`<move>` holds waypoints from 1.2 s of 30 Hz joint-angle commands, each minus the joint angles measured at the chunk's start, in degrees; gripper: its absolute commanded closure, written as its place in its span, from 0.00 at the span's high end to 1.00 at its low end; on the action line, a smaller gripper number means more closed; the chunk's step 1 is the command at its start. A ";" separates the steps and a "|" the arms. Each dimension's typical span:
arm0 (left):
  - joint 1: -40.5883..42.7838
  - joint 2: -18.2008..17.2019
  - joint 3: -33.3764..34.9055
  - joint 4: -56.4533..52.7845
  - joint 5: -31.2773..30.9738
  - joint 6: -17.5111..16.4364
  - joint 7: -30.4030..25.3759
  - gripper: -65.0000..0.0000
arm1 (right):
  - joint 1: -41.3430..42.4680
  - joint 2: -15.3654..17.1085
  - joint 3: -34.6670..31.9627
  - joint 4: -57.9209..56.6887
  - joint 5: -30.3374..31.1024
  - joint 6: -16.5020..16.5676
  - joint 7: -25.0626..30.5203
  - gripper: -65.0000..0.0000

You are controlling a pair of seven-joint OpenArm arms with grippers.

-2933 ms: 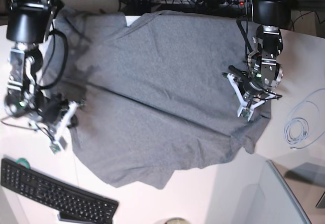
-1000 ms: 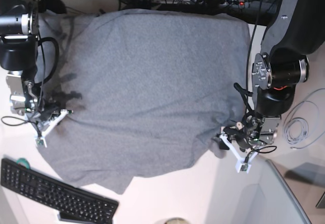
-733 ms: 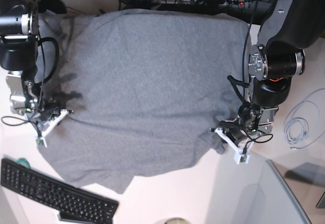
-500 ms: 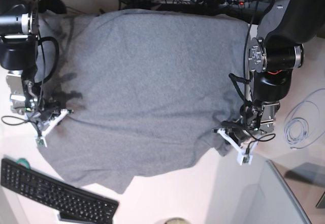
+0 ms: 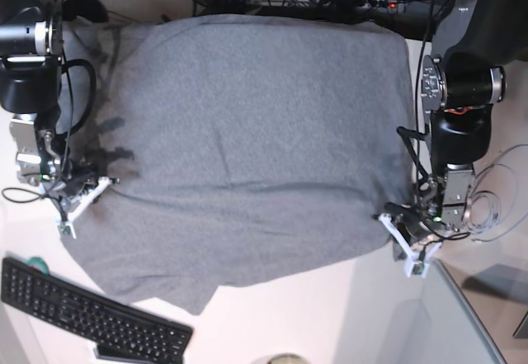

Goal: Layout the t-shirt on the table in an organized manner, then fold the t-shirt properly
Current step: 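Grasp the shirt edges with both grippers and pull them apart, then release the shirt and move both grippers onto the shirt body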

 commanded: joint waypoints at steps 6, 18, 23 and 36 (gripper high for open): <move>-1.63 -0.22 -0.27 1.21 2.16 8.56 -0.77 0.00 | 0.32 0.16 -0.24 -0.16 -0.65 0.47 -3.09 0.00; -1.89 0.04 -0.35 1.29 2.08 10.14 -0.68 0.78 | 0.23 0.16 -0.33 0.11 -0.65 0.47 -3.09 0.00; 1.71 -0.22 -0.70 8.85 1.64 10.23 0.90 0.85 | 0.23 0.16 -0.33 0.20 -0.65 0.47 -3.09 0.00; 26.33 5.14 -0.62 36.55 2.25 10.05 11.19 0.22 | 0.50 0.86 0.02 0.20 -0.65 0.30 -3.01 0.00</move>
